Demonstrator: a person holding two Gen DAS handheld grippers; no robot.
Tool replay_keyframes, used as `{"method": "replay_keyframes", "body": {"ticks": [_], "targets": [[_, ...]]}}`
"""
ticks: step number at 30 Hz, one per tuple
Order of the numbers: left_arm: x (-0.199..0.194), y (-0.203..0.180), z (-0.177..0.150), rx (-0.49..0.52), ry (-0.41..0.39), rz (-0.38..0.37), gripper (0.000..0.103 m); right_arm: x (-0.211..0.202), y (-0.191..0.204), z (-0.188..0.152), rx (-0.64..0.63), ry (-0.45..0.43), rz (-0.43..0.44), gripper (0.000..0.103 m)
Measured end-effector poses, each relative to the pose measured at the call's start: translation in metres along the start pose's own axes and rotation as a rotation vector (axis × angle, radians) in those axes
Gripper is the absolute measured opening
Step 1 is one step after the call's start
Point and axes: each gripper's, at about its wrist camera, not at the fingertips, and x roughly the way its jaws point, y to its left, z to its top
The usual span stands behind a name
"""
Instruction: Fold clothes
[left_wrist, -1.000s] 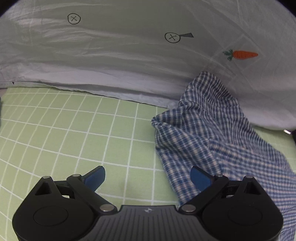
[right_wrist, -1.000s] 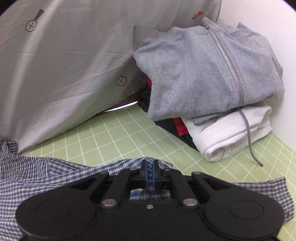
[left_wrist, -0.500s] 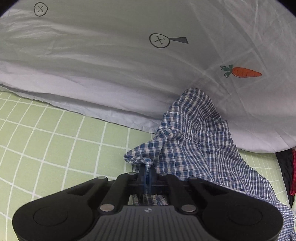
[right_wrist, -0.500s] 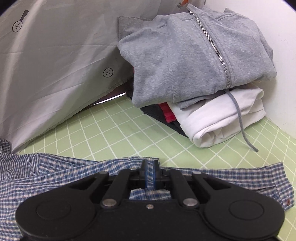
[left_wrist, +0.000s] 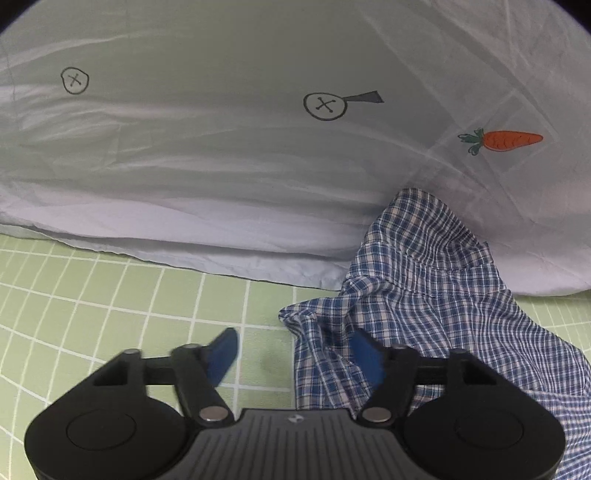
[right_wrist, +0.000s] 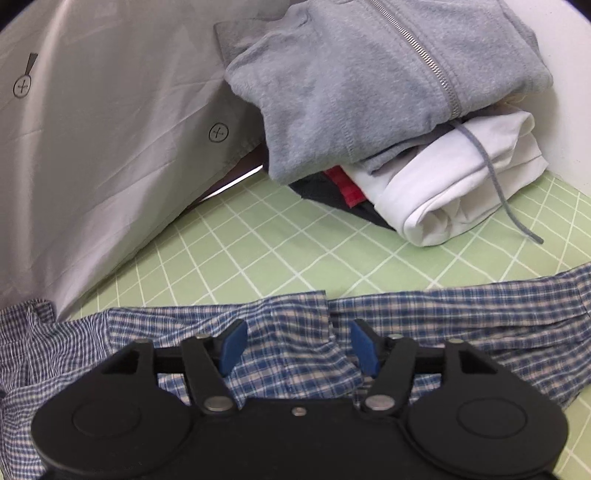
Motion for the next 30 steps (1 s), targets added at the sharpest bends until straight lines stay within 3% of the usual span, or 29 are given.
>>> {"method": "replay_keyframes", "body": {"ticks": [4,5,7,10,13,16,22,26,30], "targets": [[-0.017,0.005,-0.014,0.026,-0.007,0.033,0.085,0.013,0.01,-0.006,-0.042,0.043,0.001,0.071],[-0.022,0.007,-0.019,0.034,-0.008,0.042,0.085,0.015,0.011,-0.007,-0.044,0.047,0.01,0.065],[-0.033,0.01,-0.031,0.05,-0.01,0.065,0.085,0.016,0.014,-0.009,-0.064,0.054,0.014,0.029],[-0.061,0.016,-0.053,0.024,-0.009,0.084,0.085,0.002,0.021,-0.01,-0.117,0.004,0.021,0.015],[-0.092,0.021,-0.079,-0.015,0.003,0.092,0.086,-0.029,0.037,-0.011,-0.256,-0.089,0.007,0.011],[-0.127,0.02,-0.109,-0.046,0.032,0.094,0.086,-0.061,0.049,-0.019,-0.354,-0.126,0.053,0.008],[-0.192,0.017,-0.177,-0.046,0.05,0.097,0.088,-0.138,0.066,-0.071,-0.653,-0.196,0.109,0.006],[-0.224,0.016,-0.216,-0.042,0.061,0.081,0.088,-0.179,0.072,-0.113,-0.775,-0.173,0.187,0.005],[-0.248,0.012,-0.251,-0.026,0.074,0.088,0.088,-0.205,0.067,-0.152,-0.81,-0.116,0.248,0.005]]}}
